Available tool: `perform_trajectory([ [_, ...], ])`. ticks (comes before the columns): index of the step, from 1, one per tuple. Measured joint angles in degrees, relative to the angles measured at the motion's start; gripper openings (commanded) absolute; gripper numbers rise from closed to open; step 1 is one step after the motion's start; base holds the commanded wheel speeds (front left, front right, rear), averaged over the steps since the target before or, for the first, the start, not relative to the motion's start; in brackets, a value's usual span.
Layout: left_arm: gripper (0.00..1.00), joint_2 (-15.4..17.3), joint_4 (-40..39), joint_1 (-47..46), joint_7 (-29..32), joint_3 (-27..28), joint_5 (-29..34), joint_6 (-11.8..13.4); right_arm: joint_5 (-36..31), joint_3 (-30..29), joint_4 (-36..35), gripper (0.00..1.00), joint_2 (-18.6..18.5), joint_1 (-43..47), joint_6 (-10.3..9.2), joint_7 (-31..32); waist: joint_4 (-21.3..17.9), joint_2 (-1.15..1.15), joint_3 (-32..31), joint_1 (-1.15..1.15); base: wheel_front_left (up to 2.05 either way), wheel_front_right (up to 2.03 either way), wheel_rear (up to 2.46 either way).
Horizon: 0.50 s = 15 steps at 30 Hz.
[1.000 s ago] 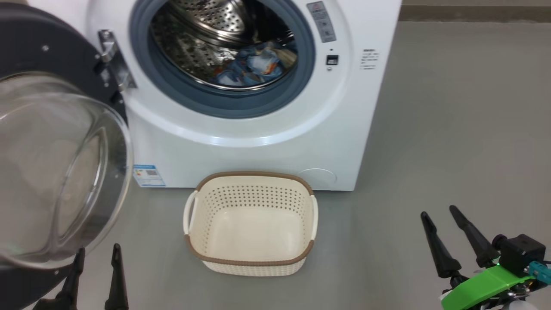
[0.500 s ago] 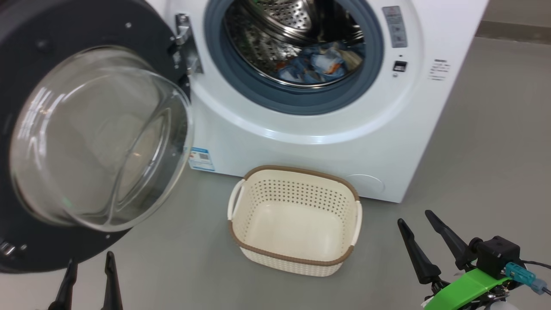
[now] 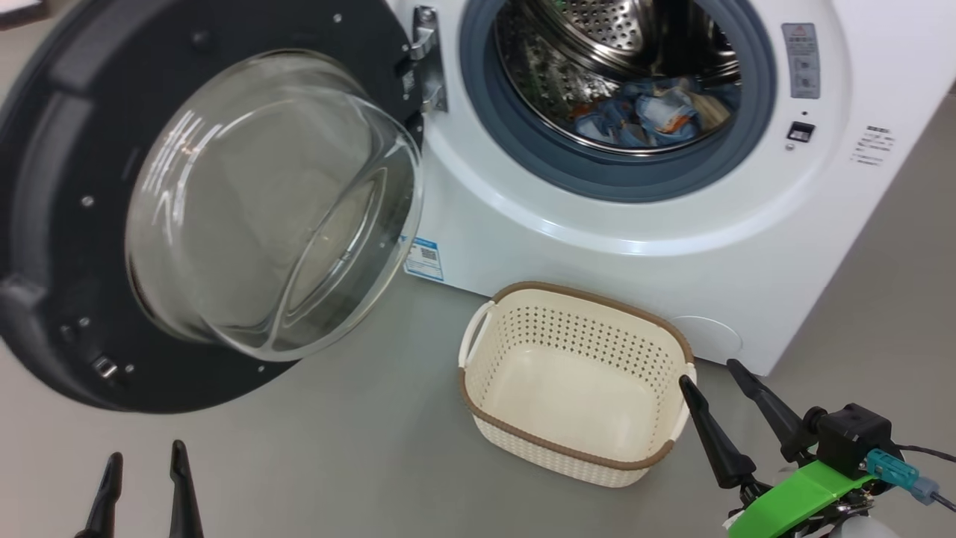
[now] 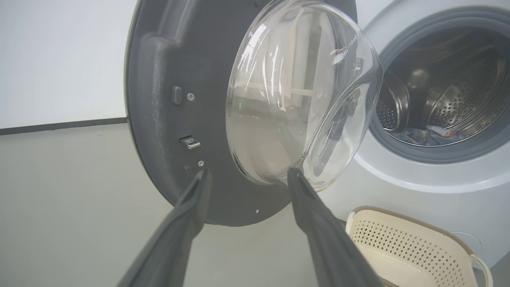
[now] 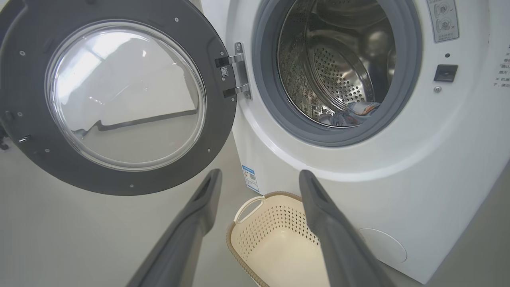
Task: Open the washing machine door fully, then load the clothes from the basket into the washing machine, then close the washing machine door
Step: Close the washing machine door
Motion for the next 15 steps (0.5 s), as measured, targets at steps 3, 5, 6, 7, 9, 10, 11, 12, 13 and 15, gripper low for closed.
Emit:
perform_trajectory([
  [3, 1.0, 0.0, -0.2, 0.1, 0.0, 0.0, -0.1, 0.3, 0.0, 0.2, 0.0, 1.0, 0.0, 0.0, 0.0, 0.0, 1.2, 0.0, 0.0, 0.0, 0.0, 0.0, 0.0],
  [5, 1.0, 0.0, -0.3, 0.4, 0.0, 0.0, -0.1, 0.3, 0.0, 0.2, 0.0, 1.0, 0.0, 0.0, 0.0, 0.0, 1.8, 0.0, 0.0, 0.0, 0.0, 0.0, 0.0],
  [6, 1.0, 0.0, -0.3, 0.6, 0.0, 0.0, -0.2, 0.3, 0.0, 0.2, 0.0, 1.0, 0.0, 0.0, 0.0, 0.0, 2.1, 0.0, 0.0, 0.0, 0.0, 0.0, 0.0],
  [7, 1.0, 0.0, -0.3, 0.8, 0.0, 0.0, -0.2, 0.3, 0.0, 0.2, 0.0, 1.0, 0.0, 0.0, 0.0, 0.0, 2.3, 0.0, -0.1, 0.0, 0.0, 0.0, 0.0],
  [9, 1.0, 0.0, -0.4, 1.1, 0.0, 0.1, -0.5, 0.7, 0.0, 0.2, 0.0, 1.0, 0.0, 0.0, 0.0, 0.0, 2.7, 0.0, 0.0, 0.0, 0.0, 0.0, 0.0],
  [10, 1.0, 0.0, -0.4, 1.1, 0.0, 0.1, -0.6, 0.8, 0.0, 0.2, 0.0, 1.0, 0.0, 0.0, 0.0, 0.0, 2.9, 0.0, 0.0, 0.0, 0.0, 0.0, 0.0],
  [11, 1.0, 0.0, -0.4, 1.1, 0.0, 0.1, -0.6, 0.8, 0.0, 0.2, 0.1, 1.0, 0.0, 0.0, 0.0, 0.0, 3.1, 0.0, 0.0, 0.0, 0.0, 0.0, 0.0],
  [12, 1.0, 0.0, -0.5, 1.1, 0.0, 0.1, -0.6, 0.8, 0.0, 0.2, 0.1, 1.0, 0.0, 0.0, 0.0, 0.0, 3.2, 0.0, 0.0, 0.0, 0.0, 0.0, 0.0],
  [13, 1.0, 0.0, -0.5, 1.1, 0.0, 0.2, -0.6, 0.8, 0.0, 0.2, 0.1, 1.0, 0.0, 0.0, 0.0, 0.0, 3.4, 0.0, 0.0, 0.0, 0.0, 0.0, 0.0],
  [15, 1.0, 0.0, -0.6, 1.1, 0.0, 0.2, -0.6, 0.8, 0.0, 0.2, 0.1, 1.0, 0.0, 0.0, 0.0, 0.0, 3.7, 0.0, 0.1, 0.0, 0.0, 0.0, 0.0],
])
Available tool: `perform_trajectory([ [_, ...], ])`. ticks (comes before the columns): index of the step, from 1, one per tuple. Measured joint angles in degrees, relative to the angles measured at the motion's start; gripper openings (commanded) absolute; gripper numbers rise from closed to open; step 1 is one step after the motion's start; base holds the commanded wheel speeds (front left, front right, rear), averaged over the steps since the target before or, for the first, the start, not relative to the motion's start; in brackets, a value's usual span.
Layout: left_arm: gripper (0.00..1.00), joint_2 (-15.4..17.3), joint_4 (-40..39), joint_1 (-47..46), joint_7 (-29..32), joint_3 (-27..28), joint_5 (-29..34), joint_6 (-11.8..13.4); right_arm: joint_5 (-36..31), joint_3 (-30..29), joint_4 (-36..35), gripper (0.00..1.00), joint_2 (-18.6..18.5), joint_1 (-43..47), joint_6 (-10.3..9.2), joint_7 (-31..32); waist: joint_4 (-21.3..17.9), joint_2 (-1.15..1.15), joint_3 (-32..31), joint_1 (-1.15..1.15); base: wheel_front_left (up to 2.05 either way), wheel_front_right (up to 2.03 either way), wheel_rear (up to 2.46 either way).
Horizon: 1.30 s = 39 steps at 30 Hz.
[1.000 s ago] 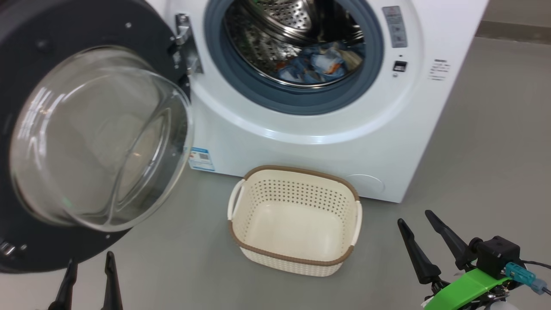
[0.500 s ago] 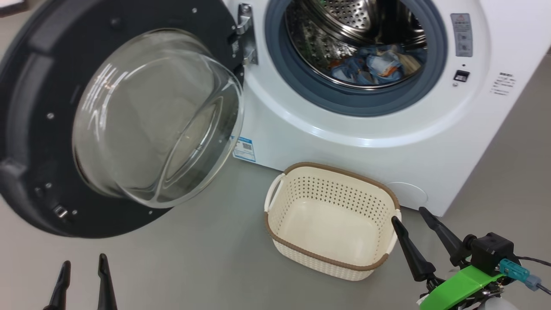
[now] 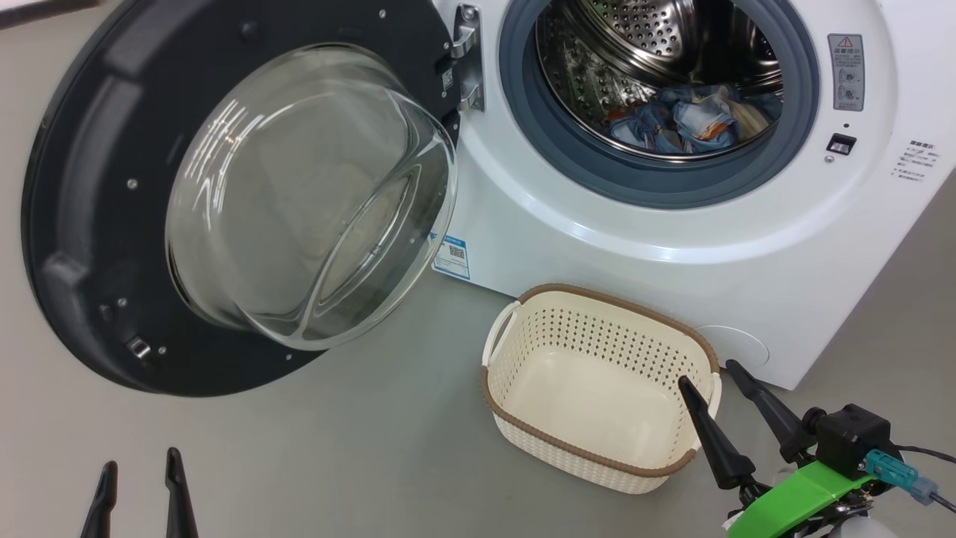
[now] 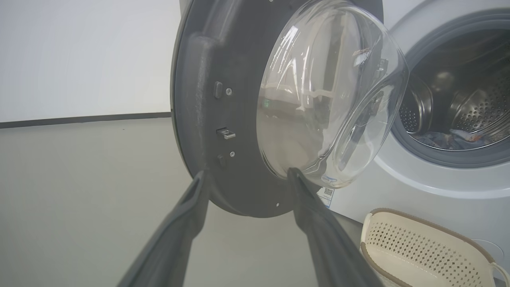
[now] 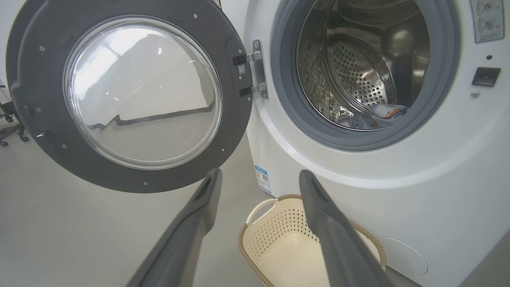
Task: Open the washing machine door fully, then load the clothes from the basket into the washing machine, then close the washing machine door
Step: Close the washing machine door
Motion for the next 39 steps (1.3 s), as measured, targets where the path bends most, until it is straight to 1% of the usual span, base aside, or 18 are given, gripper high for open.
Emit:
perform_trajectory([
  [13, 1.0, 0.0, -0.8, 0.0, 0.0, 0.2, -0.5, 0.4, 0.1, 0.2, 0.0, 1.0, 0.1, 0.0, 0.0, 0.0, 0.9, 0.0, 0.3, 0.0, 0.0, 0.0, 0.0],
  [14, 0.66, 0.0, -1.1, 0.0, 0.0, 0.2, -0.7, 0.4, 0.1, 0.3, 0.0, 1.0, 0.0, 0.0, 0.0, 0.0, 0.9, 0.0, 0.4, 0.0, 0.0, 0.0, 0.0],
  [16, 0.11, 0.0, -2.1, -0.1, 0.0, 0.3, -1.1, -0.1, 0.1, 0.3, 0.0, 1.0, 0.0, 0.0, 0.0, 0.0, 0.9, 0.0, 0.6, 0.0, 0.0, 0.0, 0.0],
  [17, 0.0, -0.1, -2.6, -0.2, 0.0, 0.5, -1.1, -0.4, 0.1, 0.2, 0.0, 1.0, 0.0, 0.0, 0.0, 0.0, 0.9, 0.0, 0.8, 0.0, 0.0, 0.0, 0.0],
  [21, 0.0, 0.4, -5.9, -3.0, 0.0, 2.4, -2.9, -2.0, 0.1, 0.2, -0.1, 1.0, -0.3, 0.0, 0.0, 0.0, 1.0, 0.0, 1.5, 0.0, 0.0, 0.0, 0.0],
  [24, 0.0, 2.6, -8.1, -7.0, 0.0, 4.2, -5.0, -3.1, 0.1, 0.2, -0.2, 1.0, -0.6, -0.2, 0.0, 0.0, 1.0, 0.0, 2.2, 0.0, 0.0, 0.0, 0.0],
  [26, 0.0, 3.8, -8.6, -10.1, 0.0, 6.0, -9.2, -3.9, 0.1, 0.2, -0.3, 1.0, -0.8, -0.7, 0.0, 0.0, 0.9, 0.0, 2.7, 0.0, 0.0, 0.0, 0.0],
  [28, 0.0, 4.9, -8.6, -14.0, 0.7, 7.9, -15.4, -4.3, 0.2, 0.1, -0.4, 1.0, -1.1, -1.0, 0.0, 0.0, 0.9, 0.0, 3.2, 0.0, 0.0, 0.0, 0.0],
  [29, 0.0, 6.1, -8.2, -16.2, 1.6, 8.6, -18.0, -4.7, 0.2, 0.1, -0.5, 1.0, -1.2, -1.1, 0.0, 0.0, 0.8, 0.0, 3.5, 0.0, 0.0, 0.0, 0.0],
  [33, 0.0, 12.3, -2.5, -24.7, 5.2, 11.3, -27.3, -5.2, 0.2, 0.2, -0.5, 1.0, -1.9, -1.3, 0.0, 0.0, 0.7, 0.0, 4.6, 0.0, 0.0, 0.0, 0.0],
  [34, 0.0, 12.3, -2.5, -24.7, 5.2, 11.3, -27.3, -5.2, 0.2, 0.2, -0.5, 1.0, -1.9, -1.3, 0.0, 0.0, 0.7, 0.0, 4.6, 0.0, 0.0, 0.0, 0.0],
  [35, 0.0, 14.5, 1.5, -28.7, 6.8, 12.7, -31.7, -5.2, 0.2, 0.6, -0.5, 1.0, -2.1, -1.8, 0.0, 0.0, 0.5, 0.0, 5.2, 0.0, 0.0, 0.0, 0.0],
  [36, 0.0, 15.5, 3.6, -30.6, 7.6, 13.0, -33.7, -5.2, 0.3, 0.7, -0.5, 1.0, -2.2, -2.1, 0.0, 0.0, 0.3, 0.0, 5.4, 0.0, 0.0, 0.0, 0.0],
  [38, 0.0, 17.5, 8.0, -34.1, 9.6, 13.4, -36.6, -5.2, 0.3, 1.1, -0.6, 1.0, -2.6, -2.6, 0.0, 0.0, 0.0, 0.0, 5.9, 0.0, 0.0, 0.0, 0.0],
  [39, 0.0, 17.5, 8.0, -34.1, 9.6, 13.4, -36.6, -5.2, 0.3, 1.1, -0.6, 1.0, -2.6, -2.6, 0.0, 0.0, 0.0, 0.0, 5.9, 0.0, 0.0, 0.0, 0.0],
])
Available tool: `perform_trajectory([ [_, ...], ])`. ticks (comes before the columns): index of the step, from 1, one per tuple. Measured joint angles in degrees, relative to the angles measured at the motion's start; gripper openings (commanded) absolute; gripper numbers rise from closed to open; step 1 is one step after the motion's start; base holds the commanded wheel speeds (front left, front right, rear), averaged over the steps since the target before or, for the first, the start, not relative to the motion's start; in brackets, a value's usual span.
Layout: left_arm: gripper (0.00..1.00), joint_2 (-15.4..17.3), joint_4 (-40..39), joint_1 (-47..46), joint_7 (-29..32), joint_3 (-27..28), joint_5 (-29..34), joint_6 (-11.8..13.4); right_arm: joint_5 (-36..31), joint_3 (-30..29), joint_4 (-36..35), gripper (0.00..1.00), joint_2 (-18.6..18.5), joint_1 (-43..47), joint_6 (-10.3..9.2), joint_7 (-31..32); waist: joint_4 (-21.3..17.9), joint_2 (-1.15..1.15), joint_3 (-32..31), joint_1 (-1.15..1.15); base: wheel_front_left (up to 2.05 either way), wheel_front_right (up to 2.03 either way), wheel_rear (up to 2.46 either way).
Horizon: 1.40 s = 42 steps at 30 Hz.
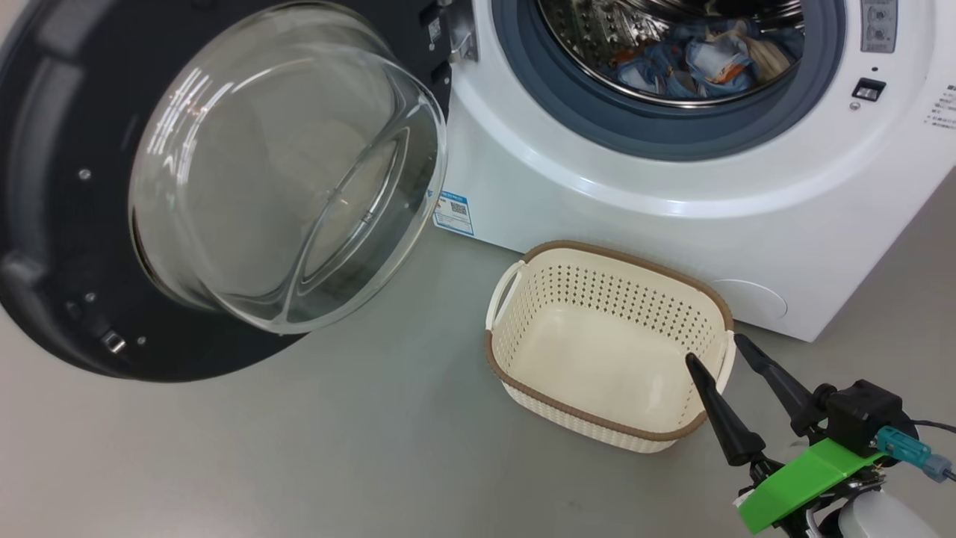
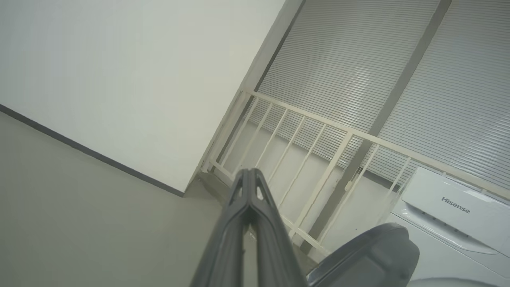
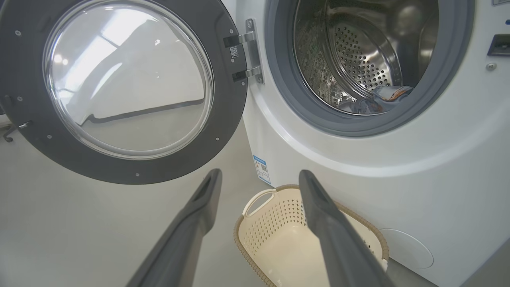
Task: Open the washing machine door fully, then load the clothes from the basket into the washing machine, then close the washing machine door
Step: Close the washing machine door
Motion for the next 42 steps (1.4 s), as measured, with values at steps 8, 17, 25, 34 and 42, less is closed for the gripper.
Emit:
perform_trajectory([
  [8, 0.0, 6.6, 16.9, -11.9, 14.3, -0.5, -11.8, 0.0, 0.1, 0.6, -0.1, 1.0, -1.2, -0.8, 0.0, 0.0, -1.1, 0.0, 1.4, 0.0, 0.0, 0.0, 0.0],
  [17, 0.0, 10.1, 30.6, -19.6, 32.1, -3.1, -17.6, 0.0, 0.1, 1.2, -0.1, 1.0, -1.6, -1.2, 0.0, 0.0, -1.0, 0.0, 2.2, 0.0, 0.0, 0.0, 0.0],
  [25, 0.0, 11.0, 34.4, -21.5, 43.6, -6.2, -19.4, 0.0, 0.1, 1.4, -0.1, 1.0, -2.2, -2.0, 0.0, 0.0, -0.7, 0.0, 2.7, 0.0, 0.0, 0.0, 0.0],
  [34, 0.0, 10.9, 34.0, -21.4, 50.4, -8.1, -22.3, 0.0, 0.1, 1.7, -0.1, 1.0, -2.7, -2.2, 0.0, 0.0, -0.6, 0.0, 2.9, 0.0, 0.0, 0.0, 0.0],
  [42, 0.0, 10.6, 31.0, -20.3, 54.1, -9.2, -24.7, 0.0, 0.1, 1.9, -0.1, 1.0, -2.8, -2.8, 0.0, 0.0, -0.6, 0.0, 2.7, 0.0, 0.0, 0.0, 0.0],
])
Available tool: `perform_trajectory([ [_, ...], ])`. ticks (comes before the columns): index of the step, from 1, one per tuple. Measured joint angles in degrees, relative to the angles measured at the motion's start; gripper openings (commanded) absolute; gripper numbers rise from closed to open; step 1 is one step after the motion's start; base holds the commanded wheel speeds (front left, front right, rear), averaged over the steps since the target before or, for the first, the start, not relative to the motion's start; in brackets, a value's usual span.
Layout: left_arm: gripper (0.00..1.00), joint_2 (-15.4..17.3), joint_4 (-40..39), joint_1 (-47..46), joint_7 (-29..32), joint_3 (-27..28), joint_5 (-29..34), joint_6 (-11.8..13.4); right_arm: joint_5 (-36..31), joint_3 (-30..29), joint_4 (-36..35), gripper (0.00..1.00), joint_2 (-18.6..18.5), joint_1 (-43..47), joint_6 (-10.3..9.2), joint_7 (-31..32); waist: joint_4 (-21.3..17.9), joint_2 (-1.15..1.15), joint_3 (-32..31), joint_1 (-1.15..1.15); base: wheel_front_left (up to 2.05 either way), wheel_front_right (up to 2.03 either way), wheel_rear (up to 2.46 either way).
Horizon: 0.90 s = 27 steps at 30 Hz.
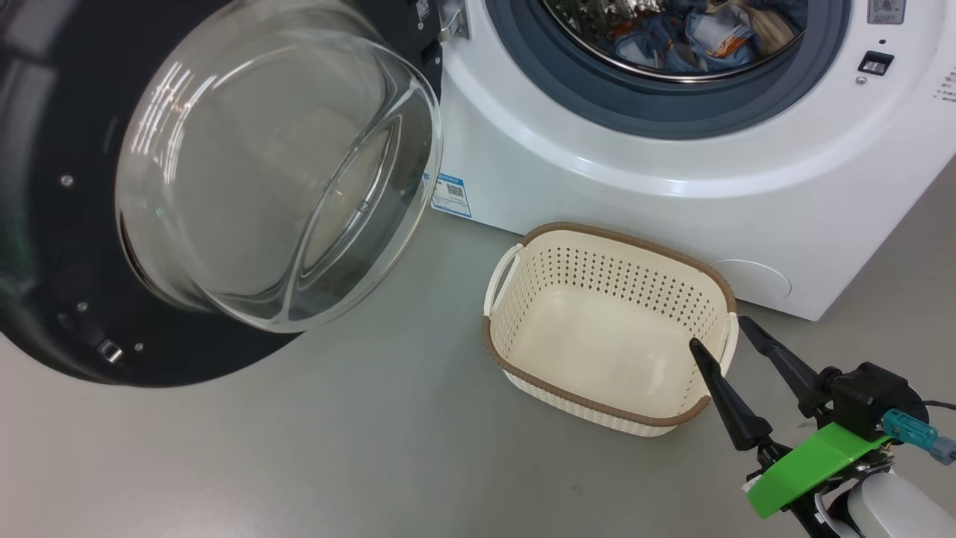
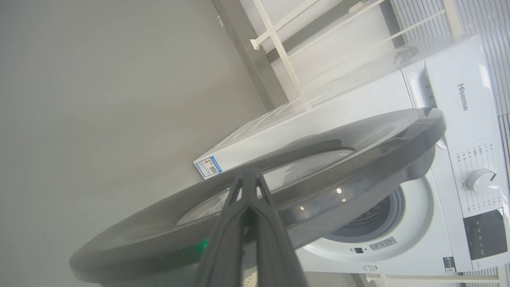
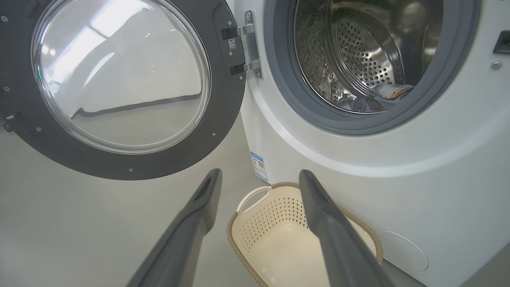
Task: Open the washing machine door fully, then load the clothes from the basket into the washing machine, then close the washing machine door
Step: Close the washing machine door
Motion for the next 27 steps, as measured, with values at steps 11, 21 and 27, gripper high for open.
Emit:
perform_trajectory([
  [11, 0.0, 0.2, -8.0, 4.2, 7.7, -3.5, -2.3, 0.0, 0.0, -0.2, 0.2, 1.0, 0.0, 0.0, 0.0, 0.0, -0.1, 0.0, -1.2, 0.0, 0.0, 0.0, 0.0],
  [21, 0.0, -2.3, -20.8, 9.7, 13.4, -8.2, -5.8, 0.0, 0.0, -1.3, 0.5, 1.0, 1.2, 0.3, 0.0, 0.0, -0.6, 0.0, -3.7, 0.0, 0.0, 0.0, 0.0],
  [27, 0.0, -3.7, -26.4, 12.4, 15.4, -10.2, -7.7, 0.0, 0.0, -1.8, 0.6, 1.0, 1.5, 1.5, 0.0, 0.0, -1.4, 0.0, -4.9, 0.0, 0.0, 0.0, 0.0],
])
